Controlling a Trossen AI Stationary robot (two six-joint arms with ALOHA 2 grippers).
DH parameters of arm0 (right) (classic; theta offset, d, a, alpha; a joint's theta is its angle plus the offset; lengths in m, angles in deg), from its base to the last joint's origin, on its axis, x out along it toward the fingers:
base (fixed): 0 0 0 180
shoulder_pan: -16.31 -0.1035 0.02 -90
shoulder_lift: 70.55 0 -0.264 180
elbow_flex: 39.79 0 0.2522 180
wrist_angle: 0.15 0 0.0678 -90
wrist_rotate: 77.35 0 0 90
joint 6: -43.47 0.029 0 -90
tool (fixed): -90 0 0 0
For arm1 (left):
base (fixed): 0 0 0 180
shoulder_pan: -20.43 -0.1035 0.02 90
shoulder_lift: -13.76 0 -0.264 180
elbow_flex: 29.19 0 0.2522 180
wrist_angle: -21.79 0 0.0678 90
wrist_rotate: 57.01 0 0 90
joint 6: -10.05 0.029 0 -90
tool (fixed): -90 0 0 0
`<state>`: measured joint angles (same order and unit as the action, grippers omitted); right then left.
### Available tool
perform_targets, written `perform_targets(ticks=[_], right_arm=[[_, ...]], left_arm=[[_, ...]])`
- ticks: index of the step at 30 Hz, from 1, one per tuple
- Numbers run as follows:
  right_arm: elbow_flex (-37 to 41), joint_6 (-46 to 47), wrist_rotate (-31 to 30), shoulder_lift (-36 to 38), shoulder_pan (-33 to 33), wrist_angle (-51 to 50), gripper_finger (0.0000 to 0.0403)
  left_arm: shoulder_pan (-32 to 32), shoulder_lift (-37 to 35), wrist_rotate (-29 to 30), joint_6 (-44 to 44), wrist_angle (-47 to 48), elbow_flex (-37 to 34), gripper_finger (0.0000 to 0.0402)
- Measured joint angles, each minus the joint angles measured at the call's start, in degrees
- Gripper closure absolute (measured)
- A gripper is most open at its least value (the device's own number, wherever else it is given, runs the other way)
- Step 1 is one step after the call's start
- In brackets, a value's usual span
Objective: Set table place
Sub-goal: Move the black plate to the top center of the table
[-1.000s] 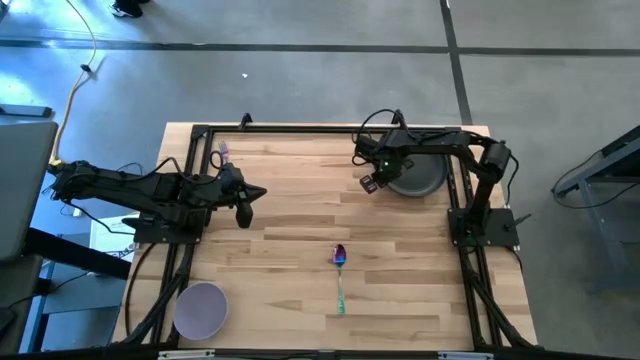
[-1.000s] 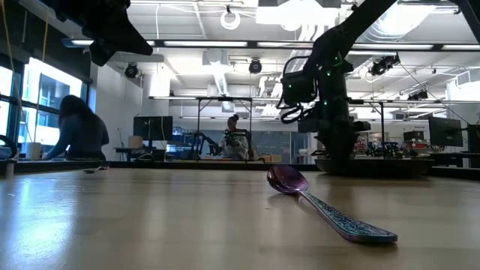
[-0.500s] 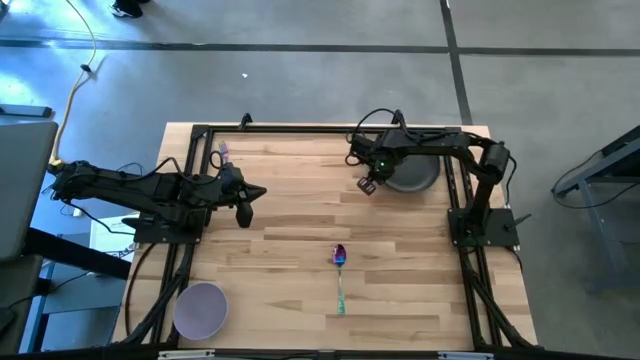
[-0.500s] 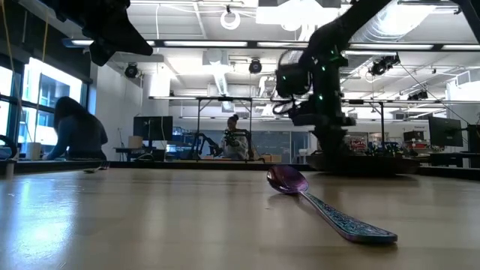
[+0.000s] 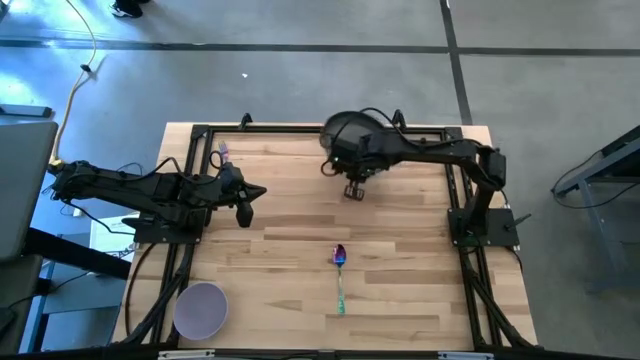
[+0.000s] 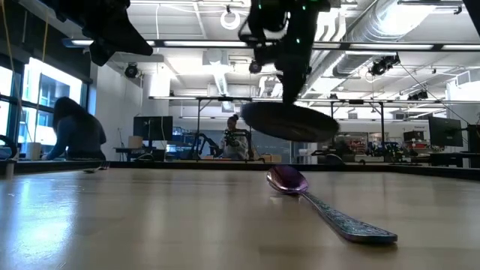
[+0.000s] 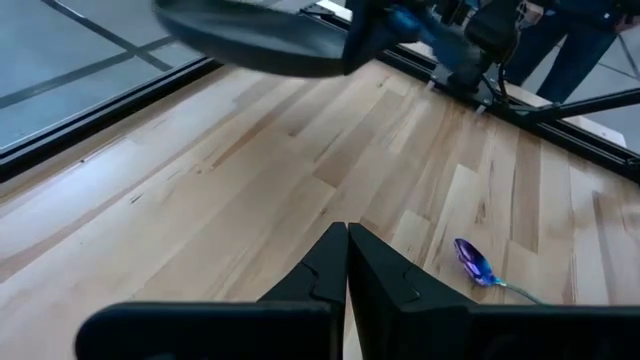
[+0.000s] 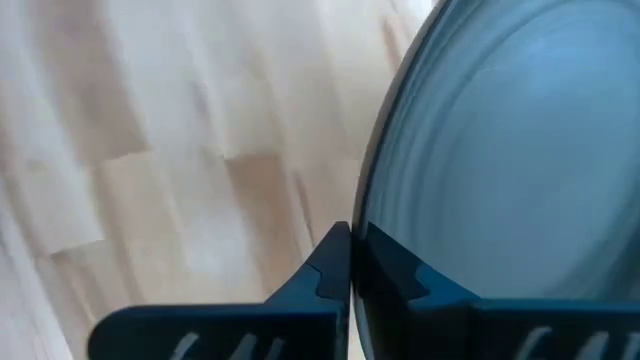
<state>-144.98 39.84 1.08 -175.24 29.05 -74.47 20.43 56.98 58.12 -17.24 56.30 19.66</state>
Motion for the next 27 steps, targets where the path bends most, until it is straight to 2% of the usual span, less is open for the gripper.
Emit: perform_targets(ticks=[6,13,18,27], right_arm=[[0.31,-14.63,2.29,0.00,-4.19,4.00,0.0403],[7.79,-29.23,3.86,-0.11,-6.73,10.55,0.0403],[12.69,-35.31,5.74,-0.11,-7.54,15.55,0.0403],[19.47,-38.85,6.17,-0.11,-7.54,20.46,0.0403]], left_arm=[[0.01,0.00,0.00,-0.02,0.00,0.00,0.0401],[-0.01,0.00,-0.24,-0.02,-0.02,0.00,0.0401],[0.00,0.95,-0.52,-0.02,-0.02,0.00,0.0401],[-0.01,3.58,-0.67,-0.01,-0.99,0.00,0.0401]])
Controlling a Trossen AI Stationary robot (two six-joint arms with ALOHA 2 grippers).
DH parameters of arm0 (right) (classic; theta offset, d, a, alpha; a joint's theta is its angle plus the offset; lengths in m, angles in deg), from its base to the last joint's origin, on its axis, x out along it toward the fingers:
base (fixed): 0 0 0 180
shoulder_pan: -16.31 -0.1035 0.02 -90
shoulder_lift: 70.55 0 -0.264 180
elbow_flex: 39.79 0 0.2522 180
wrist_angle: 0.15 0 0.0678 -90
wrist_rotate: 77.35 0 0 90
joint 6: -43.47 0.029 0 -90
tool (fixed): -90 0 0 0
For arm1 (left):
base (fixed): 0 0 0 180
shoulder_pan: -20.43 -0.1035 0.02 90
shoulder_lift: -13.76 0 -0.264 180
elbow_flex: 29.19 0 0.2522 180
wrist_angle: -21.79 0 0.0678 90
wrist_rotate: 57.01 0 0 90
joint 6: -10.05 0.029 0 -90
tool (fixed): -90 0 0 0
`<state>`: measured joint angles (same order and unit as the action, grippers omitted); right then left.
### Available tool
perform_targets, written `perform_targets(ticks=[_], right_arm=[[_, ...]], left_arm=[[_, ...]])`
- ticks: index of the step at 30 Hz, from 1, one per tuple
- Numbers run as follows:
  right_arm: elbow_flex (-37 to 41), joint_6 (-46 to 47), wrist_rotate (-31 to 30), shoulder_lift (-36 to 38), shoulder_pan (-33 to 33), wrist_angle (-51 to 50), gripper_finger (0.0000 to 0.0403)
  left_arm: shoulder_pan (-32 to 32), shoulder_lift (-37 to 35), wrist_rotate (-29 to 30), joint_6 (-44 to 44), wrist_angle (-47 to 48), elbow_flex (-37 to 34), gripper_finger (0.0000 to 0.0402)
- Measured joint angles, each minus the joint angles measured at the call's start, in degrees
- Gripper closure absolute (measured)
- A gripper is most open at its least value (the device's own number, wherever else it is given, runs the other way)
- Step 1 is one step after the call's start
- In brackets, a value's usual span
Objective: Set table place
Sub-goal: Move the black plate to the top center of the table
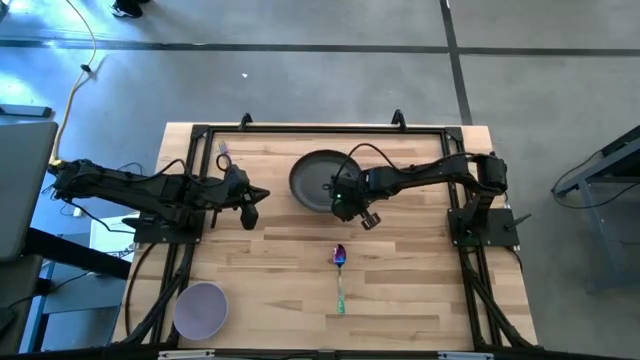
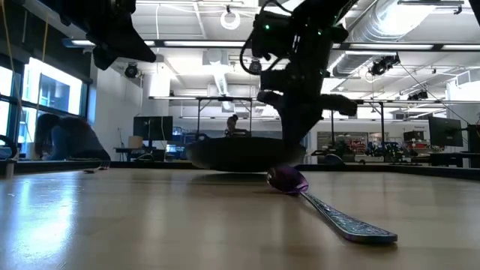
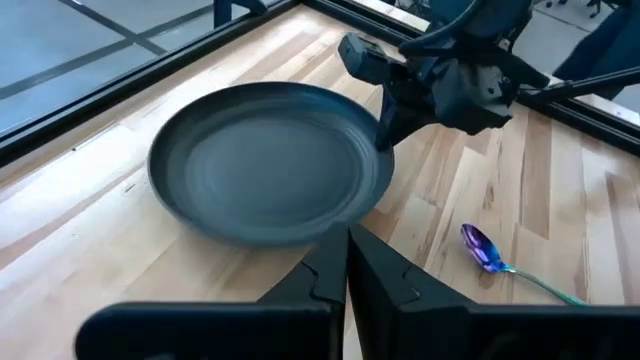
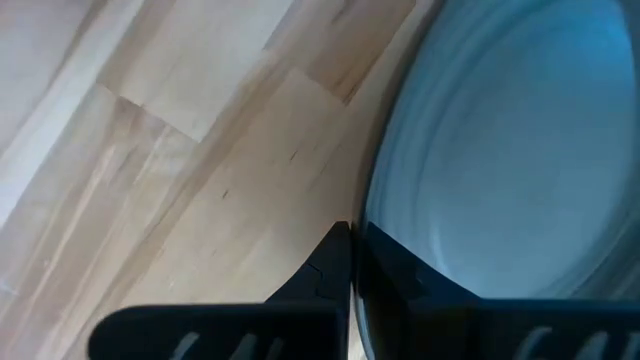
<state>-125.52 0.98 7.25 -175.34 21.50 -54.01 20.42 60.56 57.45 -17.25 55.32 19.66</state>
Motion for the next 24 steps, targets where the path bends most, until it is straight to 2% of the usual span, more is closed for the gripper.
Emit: perform_targets(ticks=[12,19,24], right_arm=[[1.73,0.32,-0.08,-1.54,0.00,2.04,0.0403],[1.73,3.68,-0.16,-3.26,0.00,2.43,0.0401],[1.73,3.65,0.03,-3.28,0.00,3.17,0.0377]], left_arm=[[0.02,-0.06,0.01,-0.01,-0.18,0.00,0.0401],[0.01,-0.06,0.01,-0.01,-0.17,0.00,0.0401],[0.02,-0.06,0.01,-0.01,-0.15,0.00,0.0401]])
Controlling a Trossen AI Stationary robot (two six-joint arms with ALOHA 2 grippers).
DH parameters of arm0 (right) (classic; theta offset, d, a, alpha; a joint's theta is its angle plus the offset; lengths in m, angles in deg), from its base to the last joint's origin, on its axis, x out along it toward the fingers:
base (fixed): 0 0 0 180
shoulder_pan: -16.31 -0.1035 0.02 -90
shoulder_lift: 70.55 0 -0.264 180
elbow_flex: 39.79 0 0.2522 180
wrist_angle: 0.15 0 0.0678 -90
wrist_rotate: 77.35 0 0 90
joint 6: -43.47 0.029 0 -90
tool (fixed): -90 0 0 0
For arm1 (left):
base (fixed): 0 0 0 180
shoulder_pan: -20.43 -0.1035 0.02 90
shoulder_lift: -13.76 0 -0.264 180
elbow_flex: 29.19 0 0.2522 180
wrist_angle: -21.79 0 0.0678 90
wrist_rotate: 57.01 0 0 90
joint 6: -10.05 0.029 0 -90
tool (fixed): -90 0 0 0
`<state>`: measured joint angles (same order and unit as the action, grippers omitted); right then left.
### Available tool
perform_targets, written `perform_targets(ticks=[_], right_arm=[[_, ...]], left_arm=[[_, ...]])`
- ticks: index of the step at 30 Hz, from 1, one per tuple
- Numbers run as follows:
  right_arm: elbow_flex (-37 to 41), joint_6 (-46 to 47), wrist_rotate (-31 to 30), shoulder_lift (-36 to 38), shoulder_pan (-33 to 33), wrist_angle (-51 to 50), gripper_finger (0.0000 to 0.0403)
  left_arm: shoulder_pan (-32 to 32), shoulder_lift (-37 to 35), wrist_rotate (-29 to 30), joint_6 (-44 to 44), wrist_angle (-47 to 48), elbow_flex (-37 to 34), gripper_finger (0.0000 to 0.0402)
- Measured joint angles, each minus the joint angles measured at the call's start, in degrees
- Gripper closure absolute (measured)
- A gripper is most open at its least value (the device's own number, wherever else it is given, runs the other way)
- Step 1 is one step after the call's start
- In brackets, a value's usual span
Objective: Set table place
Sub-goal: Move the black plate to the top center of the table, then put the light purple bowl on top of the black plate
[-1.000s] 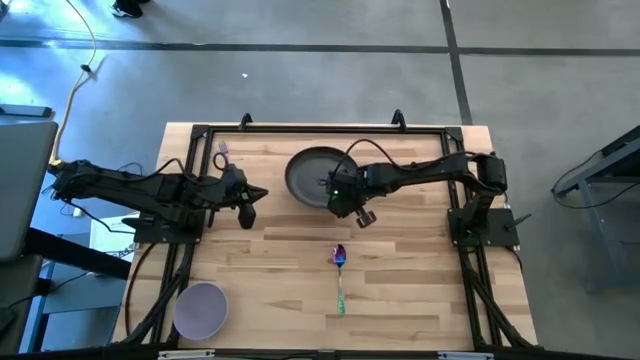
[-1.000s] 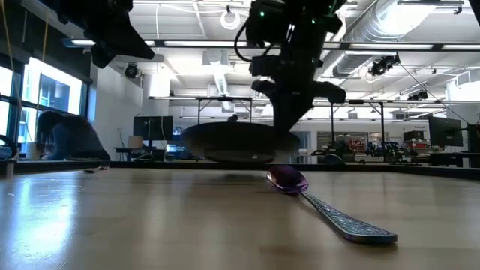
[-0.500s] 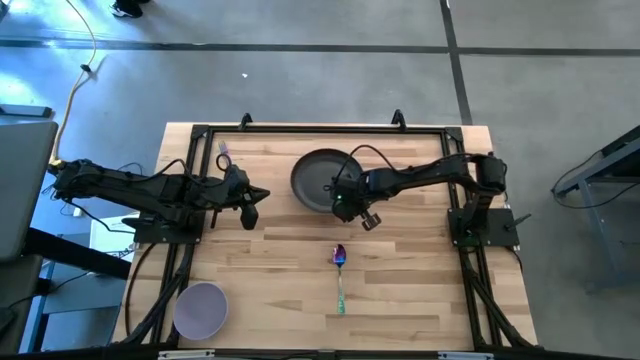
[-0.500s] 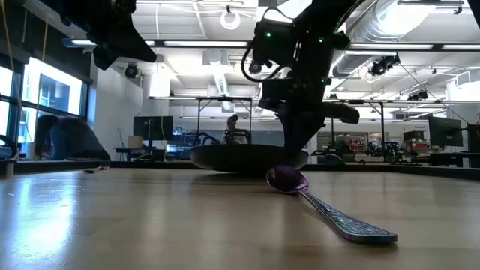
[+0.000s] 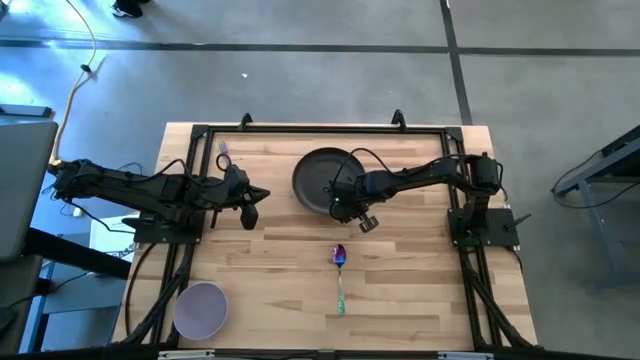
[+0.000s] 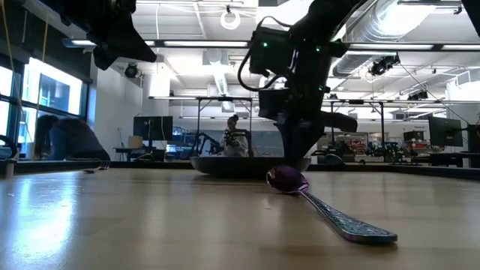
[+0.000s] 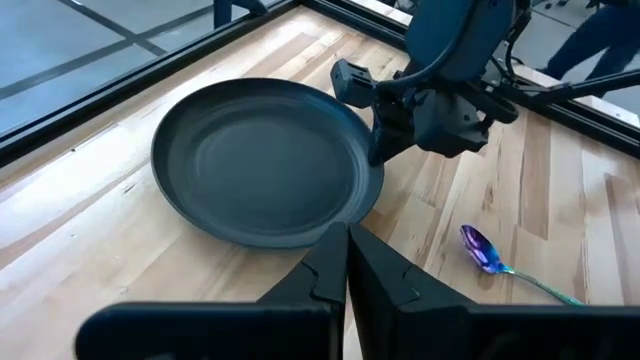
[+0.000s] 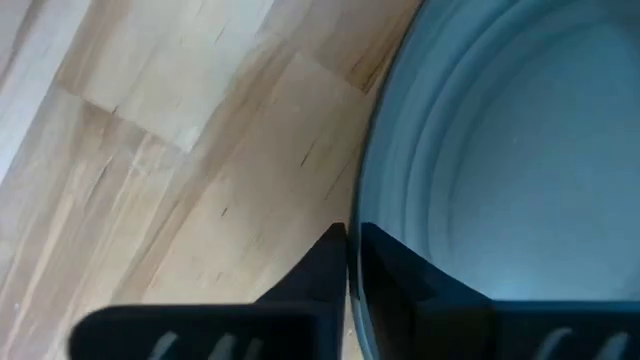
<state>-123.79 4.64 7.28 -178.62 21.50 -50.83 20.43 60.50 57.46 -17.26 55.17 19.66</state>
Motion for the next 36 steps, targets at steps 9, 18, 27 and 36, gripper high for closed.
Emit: perform_targets(ticks=[9,18,27,36], right_arm=[[-0.94,-0.04,0.00,-0.02,-0.06,0.85,0.0302],[-6.98,1.14,-0.59,-0.04,-0.50,-2.97,0.0281],[-15.55,5.44,-0.61,-0.04,-0.48,-14.84,0.0281],[-24.58,14.96,-0.61,-0.02,0.81,-22.18,0.0281]], left_arm=[[-0.01,0.00,0.00,0.00,0.34,0.00,0.0401],[0.00,0.00,0.00,0.00,0.35,0.00,0.0401],[0.00,0.00,0.00,-0.02,0.50,0.00,0.0401],[0.00,0.02,-1.34,-7.72,16.47,9.03,0.0401]])
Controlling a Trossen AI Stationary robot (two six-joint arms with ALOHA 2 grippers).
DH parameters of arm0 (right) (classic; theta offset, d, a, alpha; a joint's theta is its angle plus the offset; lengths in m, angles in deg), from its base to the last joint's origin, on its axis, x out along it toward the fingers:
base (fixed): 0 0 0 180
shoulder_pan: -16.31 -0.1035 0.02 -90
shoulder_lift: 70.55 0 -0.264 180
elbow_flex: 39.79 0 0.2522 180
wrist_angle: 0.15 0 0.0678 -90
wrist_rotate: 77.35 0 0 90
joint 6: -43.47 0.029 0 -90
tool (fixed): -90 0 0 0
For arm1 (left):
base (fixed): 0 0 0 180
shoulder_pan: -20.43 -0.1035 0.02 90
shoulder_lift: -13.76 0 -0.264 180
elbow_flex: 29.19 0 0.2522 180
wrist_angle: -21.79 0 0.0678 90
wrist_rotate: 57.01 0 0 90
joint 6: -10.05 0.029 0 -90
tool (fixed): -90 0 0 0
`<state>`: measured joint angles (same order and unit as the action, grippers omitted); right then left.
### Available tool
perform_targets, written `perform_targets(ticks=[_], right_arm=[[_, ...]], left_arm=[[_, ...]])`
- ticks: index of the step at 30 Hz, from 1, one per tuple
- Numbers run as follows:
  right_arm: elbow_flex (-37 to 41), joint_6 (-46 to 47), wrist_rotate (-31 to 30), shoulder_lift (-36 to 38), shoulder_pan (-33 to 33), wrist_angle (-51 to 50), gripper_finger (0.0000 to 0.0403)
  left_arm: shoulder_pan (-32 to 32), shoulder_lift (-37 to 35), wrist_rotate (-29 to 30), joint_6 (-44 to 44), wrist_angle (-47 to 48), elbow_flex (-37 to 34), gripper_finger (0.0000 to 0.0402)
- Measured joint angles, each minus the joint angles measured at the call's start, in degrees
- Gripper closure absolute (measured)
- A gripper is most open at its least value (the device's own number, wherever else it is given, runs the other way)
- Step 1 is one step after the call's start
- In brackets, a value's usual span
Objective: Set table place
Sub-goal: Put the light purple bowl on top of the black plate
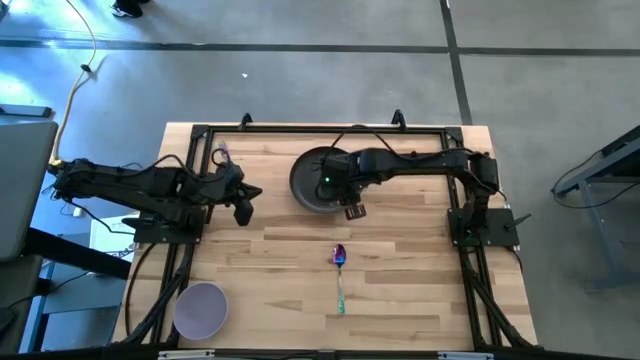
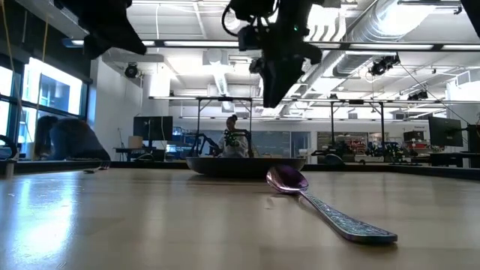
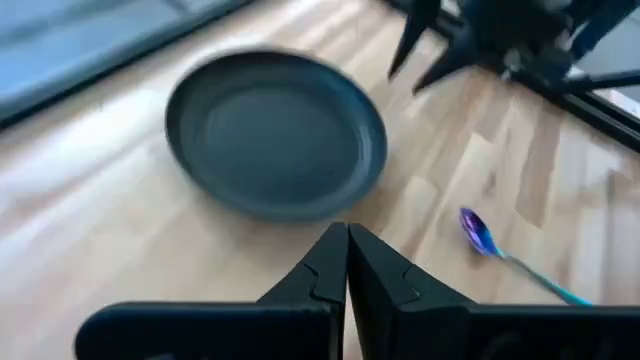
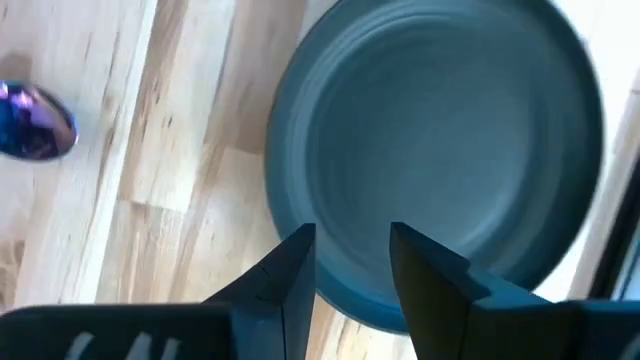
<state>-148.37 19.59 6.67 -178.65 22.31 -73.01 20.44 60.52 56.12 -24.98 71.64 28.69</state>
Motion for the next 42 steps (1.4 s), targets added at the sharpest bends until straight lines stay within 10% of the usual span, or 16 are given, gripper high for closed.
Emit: perform_targets(ticks=[13,26,42], right_arm=[[-5.63,0.86,4.39,2.01,-0.82,-3.40,0.0281],[-5.63,-1.01,19.99,8.01,-2.23,7.54,0.0396],[-5.63,4.37,19.50,8.02,-2.29,15.11,0.0400]], left_arm=[[13.69,6.86,-22.10,-17.63,39.09,18.28,0.0401],[27.33,14.43,-36.69,-23.99,40.40,18.07,0.0401],[29.35,19.93,-39.00,-21.83,40.06,18.07,0.0398]])
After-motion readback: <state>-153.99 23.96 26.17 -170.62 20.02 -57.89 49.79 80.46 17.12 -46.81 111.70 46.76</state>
